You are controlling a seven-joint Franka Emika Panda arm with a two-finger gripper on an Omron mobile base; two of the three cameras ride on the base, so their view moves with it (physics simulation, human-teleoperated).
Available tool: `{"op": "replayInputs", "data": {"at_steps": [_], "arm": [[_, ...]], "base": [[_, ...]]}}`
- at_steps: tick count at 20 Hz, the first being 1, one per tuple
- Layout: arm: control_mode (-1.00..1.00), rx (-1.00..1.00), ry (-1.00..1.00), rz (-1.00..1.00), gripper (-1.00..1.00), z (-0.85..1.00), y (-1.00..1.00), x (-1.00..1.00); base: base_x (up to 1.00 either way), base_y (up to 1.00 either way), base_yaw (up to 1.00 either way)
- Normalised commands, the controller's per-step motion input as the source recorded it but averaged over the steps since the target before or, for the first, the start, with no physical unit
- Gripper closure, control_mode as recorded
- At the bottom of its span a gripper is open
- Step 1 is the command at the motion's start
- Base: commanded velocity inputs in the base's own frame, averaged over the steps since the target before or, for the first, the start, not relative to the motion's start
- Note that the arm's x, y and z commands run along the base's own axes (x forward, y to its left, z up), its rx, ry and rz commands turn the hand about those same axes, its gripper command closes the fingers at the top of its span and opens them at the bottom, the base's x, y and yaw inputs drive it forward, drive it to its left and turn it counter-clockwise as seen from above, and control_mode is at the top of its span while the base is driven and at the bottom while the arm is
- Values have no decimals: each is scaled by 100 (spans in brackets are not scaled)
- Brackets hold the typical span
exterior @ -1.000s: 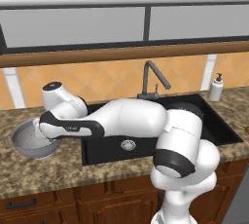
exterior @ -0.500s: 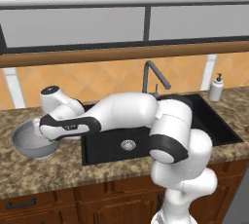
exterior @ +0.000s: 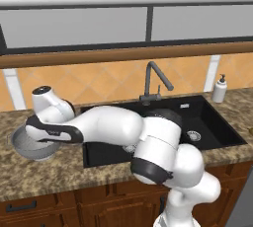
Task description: Put the colander in the sink, put the apple, pear in the colander, and turn on the sink faucet and pour water over the colander.
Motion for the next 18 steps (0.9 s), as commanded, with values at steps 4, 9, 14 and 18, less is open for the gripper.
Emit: {"op": "replayInputs", "data": {"at_steps": [4, 9, 14, 18], "arm": [[-100, 12, -7, -5, -100, 0, -1, 0], [-100, 11, -4, -7, -100, -2, -12, 0], [-100, 8, -3, -10, -100, -14, -34, -20], [-100, 7, -8, -9, -100, -8, -54, -53]], "base": [[0, 0, 0], [0, 0, 0], [0, 0, 0], [0, 0, 0]]}}
